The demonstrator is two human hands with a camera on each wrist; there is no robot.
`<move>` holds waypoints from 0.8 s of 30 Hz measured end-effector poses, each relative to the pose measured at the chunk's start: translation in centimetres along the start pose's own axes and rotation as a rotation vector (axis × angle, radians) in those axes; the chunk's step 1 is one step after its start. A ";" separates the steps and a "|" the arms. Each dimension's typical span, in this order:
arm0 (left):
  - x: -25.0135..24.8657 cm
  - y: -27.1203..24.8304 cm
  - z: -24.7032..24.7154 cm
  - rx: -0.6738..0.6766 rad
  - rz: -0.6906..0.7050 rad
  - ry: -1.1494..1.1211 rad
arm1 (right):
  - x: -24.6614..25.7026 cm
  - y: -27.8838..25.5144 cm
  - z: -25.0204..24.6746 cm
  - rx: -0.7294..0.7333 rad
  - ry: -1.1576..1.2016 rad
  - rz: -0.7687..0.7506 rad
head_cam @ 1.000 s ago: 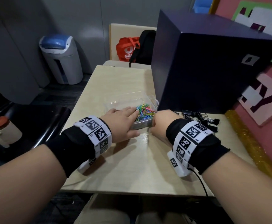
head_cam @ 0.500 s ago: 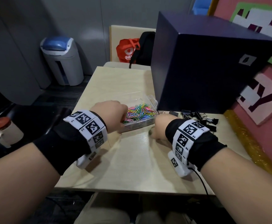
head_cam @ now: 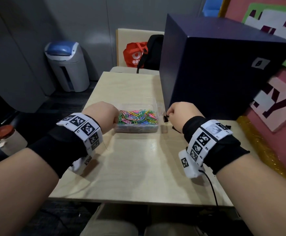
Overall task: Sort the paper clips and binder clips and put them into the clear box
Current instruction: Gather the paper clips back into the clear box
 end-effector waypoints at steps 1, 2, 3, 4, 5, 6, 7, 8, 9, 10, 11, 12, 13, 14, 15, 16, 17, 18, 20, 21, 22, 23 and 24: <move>1.0 0.3 -0.1 -0.002 -0.038 0.000 | -0.5 0.2 0.5 0.037 -0.050 0.016; 1.9 0.5 -0.2 -0.004 -0.080 0.001 | -0.9 0.3 1.1 0.077 -0.099 0.033; 2.8 0.8 -0.2 -0.008 -0.123 0.003 | -1.4 0.4 1.6 0.115 -0.135 0.050; 3.5 0.8 -0.3 -0.018 -0.160 0.004 | -1.7 0.4 2.0 0.147 -0.156 0.057; 4.0 0.8 -0.4 -0.037 -0.189 0.003 | -1.9 0.5 2.4 0.173 -0.174 0.055; 4.2 0.8 -0.5 -0.063 -0.203 -0.012 | -2.0 0.5 2.7 0.194 -0.202 0.044; 4.0 0.7 -0.6 -0.087 -0.201 -0.039 | -2.0 0.6 3.0 0.219 -0.235 0.028; 3.3 0.6 -0.7 -0.106 -0.183 -0.075 | -1.8 0.7 3.4 0.242 -0.269 0.008; 2.4 0.4 -0.6 -0.115 -0.156 -0.117 | -1.4 0.8 3.7 0.259 -0.298 -0.017; 1.3 0.2 -0.5 -0.113 -0.127 -0.163 | -1.0 0.9 3.9 0.273 -0.325 -0.044; 0.1 0.0 -0.3 -0.099 -0.102 -0.208 | -0.5 1.0 4.1 0.282 -0.348 -0.073; -1.2 -0.2 0.0 -0.079 -0.077 -0.250 | 0.0 0.9 4.3 0.288 -0.356 -0.099; -2.5 -0.3 0.4 -0.054 -0.051 -0.283 | 0.5 0.9 4.6 0.291 -0.347 -0.123; -3.7 -0.3 0.7 -0.029 -0.023 -0.296 | 0.9 0.8 4.8 0.293 -0.329 -0.146; -4.8 -0.2 1.1 -0.004 0.001 -0.286 | 1.3 0.7 5.1 0.299 -0.327 -0.167; -5.7 -0.1 1.6 0.019 0.021 -0.257 | 1.6 0.6 5.4 0.316 -0.347 -0.181; -6.5 -0.1 2.0 0.043 0.039 -0.222 | 1.9 0.6 5.7 0.335 -0.383 -0.188; -7.0 0.0 2.6 0.067 0.056 -0.193 | 2.0 0.5 5.9 0.352 -0.415 -0.188; -7.7 0.1 3.7 0.118 0.067 -0.170 | 2.2 0.7 5.8 0.360 -0.423 -0.175; -7.8 0.0 4.2 0.135 0.065 -0.172 | 2.3 0.7 5.7 0.349 -0.414 -0.174; -7.8 0.0 4.5 0.142 0.062 -0.179 | 2.4 0.7 5.5 0.333 -0.412 -0.177; -7.8 -0.1 4.7 0.142 0.060 -0.186 | 2.4 0.5 5.3 0.317 -0.414 -0.183; -7.8 -0.1 4.6 0.139 0.062 -0.189 | 2.5 0.4 5.2 0.293 -0.418 -0.195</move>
Point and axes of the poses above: each hand's wrist, its own y-axis towards the middle knuckle, its own z-axis out of the palm, x = y × z, the point moved 9 cm from there along y, towards the middle knuckle, and after that the axes turned 14 degrees about -y, right-handed, at the moved point
